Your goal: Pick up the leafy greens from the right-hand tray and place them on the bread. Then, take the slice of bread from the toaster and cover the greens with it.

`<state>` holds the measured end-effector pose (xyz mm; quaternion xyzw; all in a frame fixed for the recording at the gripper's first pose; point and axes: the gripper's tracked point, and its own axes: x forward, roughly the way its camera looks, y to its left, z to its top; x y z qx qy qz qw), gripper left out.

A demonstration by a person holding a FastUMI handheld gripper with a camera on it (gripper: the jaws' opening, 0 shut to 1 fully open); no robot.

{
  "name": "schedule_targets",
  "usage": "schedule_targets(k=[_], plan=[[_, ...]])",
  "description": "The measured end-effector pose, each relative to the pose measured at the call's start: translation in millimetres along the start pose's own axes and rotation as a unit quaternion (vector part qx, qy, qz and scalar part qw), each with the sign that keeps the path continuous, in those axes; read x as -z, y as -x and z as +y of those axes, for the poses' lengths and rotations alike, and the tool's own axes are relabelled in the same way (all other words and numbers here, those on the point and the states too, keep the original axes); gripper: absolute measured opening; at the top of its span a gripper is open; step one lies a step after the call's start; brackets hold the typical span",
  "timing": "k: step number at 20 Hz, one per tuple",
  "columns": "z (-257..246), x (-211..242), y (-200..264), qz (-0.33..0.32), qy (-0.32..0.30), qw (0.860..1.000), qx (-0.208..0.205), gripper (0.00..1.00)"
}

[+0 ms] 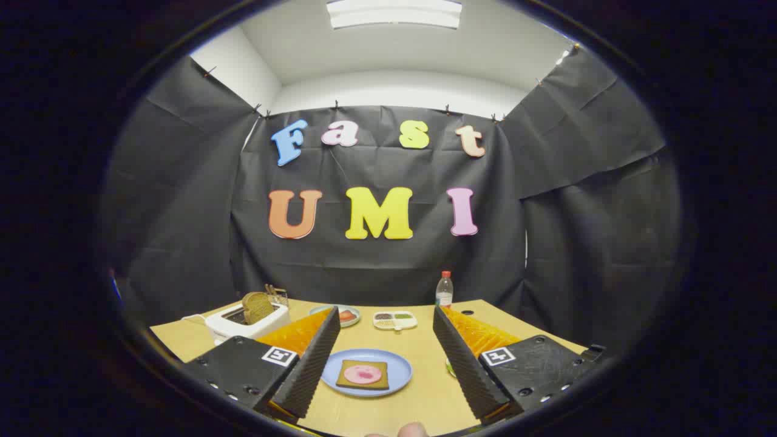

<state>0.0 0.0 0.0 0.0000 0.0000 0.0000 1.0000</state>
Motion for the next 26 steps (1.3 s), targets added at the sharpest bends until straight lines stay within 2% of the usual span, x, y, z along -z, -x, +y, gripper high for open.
schedule_targets(k=[11, 26], plan=[[13, -1, 2, -0.013, 0.005, 1.0, -0.013, 0.94], [24, 17, -7, 0.013, -0.009, 0.999, -0.039, 0.94]])
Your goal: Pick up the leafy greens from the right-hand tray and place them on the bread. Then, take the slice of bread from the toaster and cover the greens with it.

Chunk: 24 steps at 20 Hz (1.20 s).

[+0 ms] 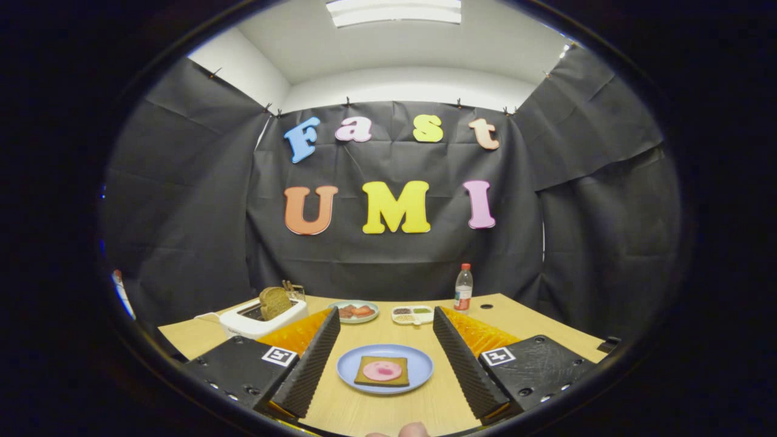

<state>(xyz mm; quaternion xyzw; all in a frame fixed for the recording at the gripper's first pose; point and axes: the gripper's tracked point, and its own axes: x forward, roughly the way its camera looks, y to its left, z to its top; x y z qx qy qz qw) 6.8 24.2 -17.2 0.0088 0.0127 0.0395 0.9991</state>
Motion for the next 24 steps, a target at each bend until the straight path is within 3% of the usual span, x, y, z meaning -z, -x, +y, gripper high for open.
schedule_targets(k=[8, 14, 19, 24], plan=[[-23, 15, -12, 0.018, 0.003, 1.0, -0.005, 0.94], [-100, 21, -34, 0.037, -0.005, 0.999, 0.027, 0.95], [-167, 36, -65, 0.082, 0.034, 0.995, 0.049, 0.95], [-217, 93, -103, 0.176, 0.046, 0.982, 0.055, 0.95]])
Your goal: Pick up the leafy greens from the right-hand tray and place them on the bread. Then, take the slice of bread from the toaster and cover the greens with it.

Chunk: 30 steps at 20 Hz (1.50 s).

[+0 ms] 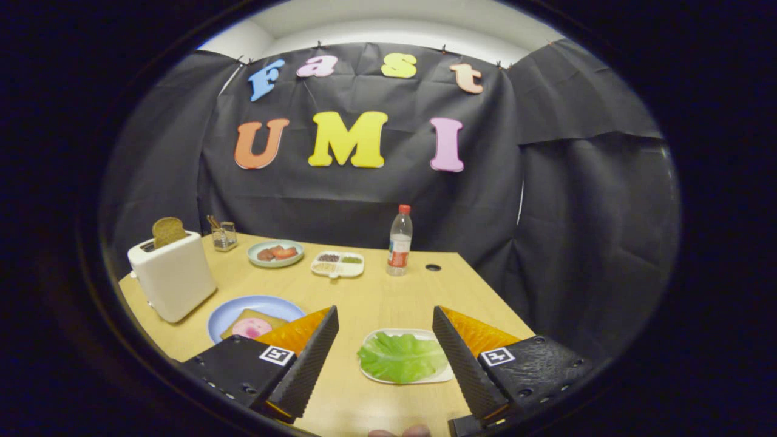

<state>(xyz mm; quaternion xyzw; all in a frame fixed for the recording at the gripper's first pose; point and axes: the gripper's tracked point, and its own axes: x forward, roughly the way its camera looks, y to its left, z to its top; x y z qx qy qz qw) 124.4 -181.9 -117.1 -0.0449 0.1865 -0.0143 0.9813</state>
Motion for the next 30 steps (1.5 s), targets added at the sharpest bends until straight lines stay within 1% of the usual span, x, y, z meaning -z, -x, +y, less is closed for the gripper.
schedule_targets(k=[2, 5, 6, 10, 13, 18, 21, 24, 26, 28, 30], plan=[[-6, 17, -26, 0.039, 0.005, 0.999, 0.003, 0.95], [-7, 43, -53, 0.092, 0.003, 0.996, 0.0, 0.96], [-10, 50, -61, 0.105, 0.002, 0.994, 0.007, 0.96], [-10, 70, -83, 0.145, -0.001, 0.989, 0.012, 0.96], [-10, 84, -92, 0.169, 0.002, 0.986, 0.015, 0.95], [-10, 102, -104, 0.198, -0.012, 0.98, 0.013, 0.96], [-11, 103, -104, 0.195, -0.014, 0.981, 0.01, 0.97], [-9, 109, -106, 0.196, -0.044, 0.98, -0.008, 0.97], [-11, 108, -106, 0.192, -0.045, 0.98, -0.013, 0.92], [-8, 108, -107, 0.19, -0.043, 0.981, -0.023, 0.8], [-8, 108, -108, 0.191, -0.041, 0.981, -0.022, 0.69]])
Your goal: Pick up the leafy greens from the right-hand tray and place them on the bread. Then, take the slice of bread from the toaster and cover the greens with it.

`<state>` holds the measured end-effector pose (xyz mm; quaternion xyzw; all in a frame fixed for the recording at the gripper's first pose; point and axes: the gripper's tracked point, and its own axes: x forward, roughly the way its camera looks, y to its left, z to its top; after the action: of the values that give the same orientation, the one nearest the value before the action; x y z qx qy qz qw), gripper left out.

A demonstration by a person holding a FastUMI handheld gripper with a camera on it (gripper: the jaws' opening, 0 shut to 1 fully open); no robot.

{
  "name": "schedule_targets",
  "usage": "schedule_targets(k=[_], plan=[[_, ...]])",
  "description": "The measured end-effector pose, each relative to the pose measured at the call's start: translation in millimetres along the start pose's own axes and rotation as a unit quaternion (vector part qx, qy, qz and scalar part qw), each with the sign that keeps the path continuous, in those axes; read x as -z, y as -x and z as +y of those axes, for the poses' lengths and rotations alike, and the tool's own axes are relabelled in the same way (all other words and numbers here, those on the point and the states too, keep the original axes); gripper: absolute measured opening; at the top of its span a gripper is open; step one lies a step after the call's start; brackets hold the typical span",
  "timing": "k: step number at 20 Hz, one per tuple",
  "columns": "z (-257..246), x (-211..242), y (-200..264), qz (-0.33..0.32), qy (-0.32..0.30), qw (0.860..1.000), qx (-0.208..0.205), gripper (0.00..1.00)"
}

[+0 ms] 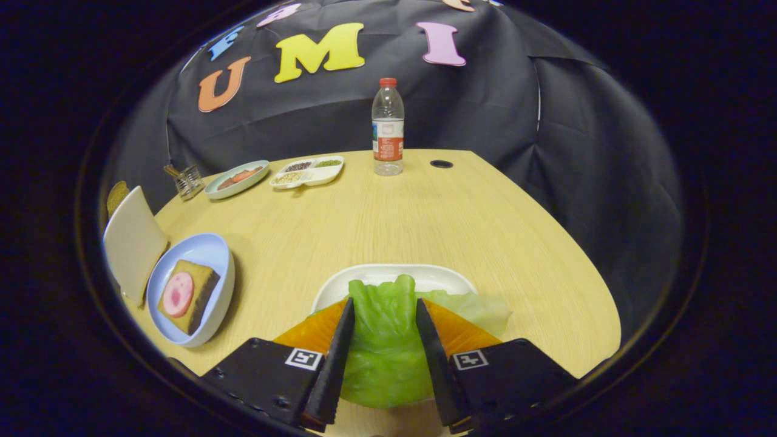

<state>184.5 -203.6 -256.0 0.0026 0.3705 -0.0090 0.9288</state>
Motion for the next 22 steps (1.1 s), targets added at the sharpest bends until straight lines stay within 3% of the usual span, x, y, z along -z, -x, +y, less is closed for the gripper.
schedule_targets(k=[1, 4, 5, 6, 22], plan=[[2, -1, -1, -0.004, 0.004, 1.0, -0.005, 0.63], [9, -1, -2, -0.009, -0.008, 1.0, -0.021, 0.21], [8, -1, -3, -0.008, -0.014, 1.0, -0.02, 0.2], [9, -1, -2, -0.011, -0.018, 1.0, -0.019, 0.01], [22, -59, 52, -0.118, -0.075, 0.988, -0.059, 0.01]])
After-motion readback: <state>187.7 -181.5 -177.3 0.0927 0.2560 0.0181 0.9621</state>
